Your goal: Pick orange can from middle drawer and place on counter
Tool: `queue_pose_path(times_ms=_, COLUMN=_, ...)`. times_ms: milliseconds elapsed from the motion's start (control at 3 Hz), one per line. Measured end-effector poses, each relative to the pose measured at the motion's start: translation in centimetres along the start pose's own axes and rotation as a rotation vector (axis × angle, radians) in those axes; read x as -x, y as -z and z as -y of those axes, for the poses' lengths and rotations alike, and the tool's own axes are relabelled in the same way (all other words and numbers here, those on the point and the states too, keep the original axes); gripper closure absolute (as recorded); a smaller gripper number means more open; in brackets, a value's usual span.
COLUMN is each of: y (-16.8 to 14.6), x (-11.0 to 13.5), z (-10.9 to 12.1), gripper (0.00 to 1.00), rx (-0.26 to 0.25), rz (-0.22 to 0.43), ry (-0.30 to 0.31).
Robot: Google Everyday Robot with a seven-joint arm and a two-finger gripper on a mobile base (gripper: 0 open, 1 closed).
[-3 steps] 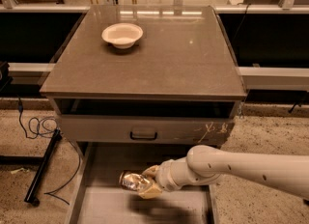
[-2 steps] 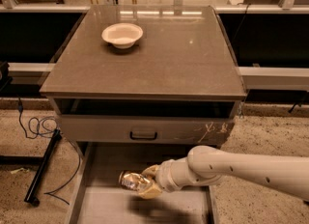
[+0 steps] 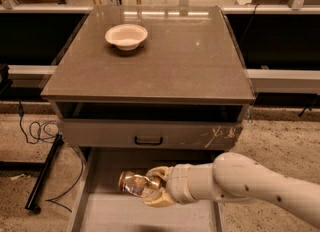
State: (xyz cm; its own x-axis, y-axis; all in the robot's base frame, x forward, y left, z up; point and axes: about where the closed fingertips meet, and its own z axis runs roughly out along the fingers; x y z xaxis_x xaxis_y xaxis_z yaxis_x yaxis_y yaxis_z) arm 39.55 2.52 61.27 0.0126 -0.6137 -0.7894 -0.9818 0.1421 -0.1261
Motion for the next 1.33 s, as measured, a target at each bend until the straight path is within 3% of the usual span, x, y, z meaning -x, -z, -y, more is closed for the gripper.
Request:
queue_pose_path(times_ms=333, y=6.6, x=4.3, z=0.9, gripper=1.00, rx=-0.083, rz=0.032, ry=0.085)
queue_pose_path(times_ms=667, y=15.7, x=5.8, z=4.7, gripper=1.00, rx=-0.227, rz=0.069, ry=0.086)
queue_pose_path(times_ms=1333, y=15.9, x=6.0, z=4.0, gripper=1.00, rx=-0.237, rz=0.071, ry=0.097)
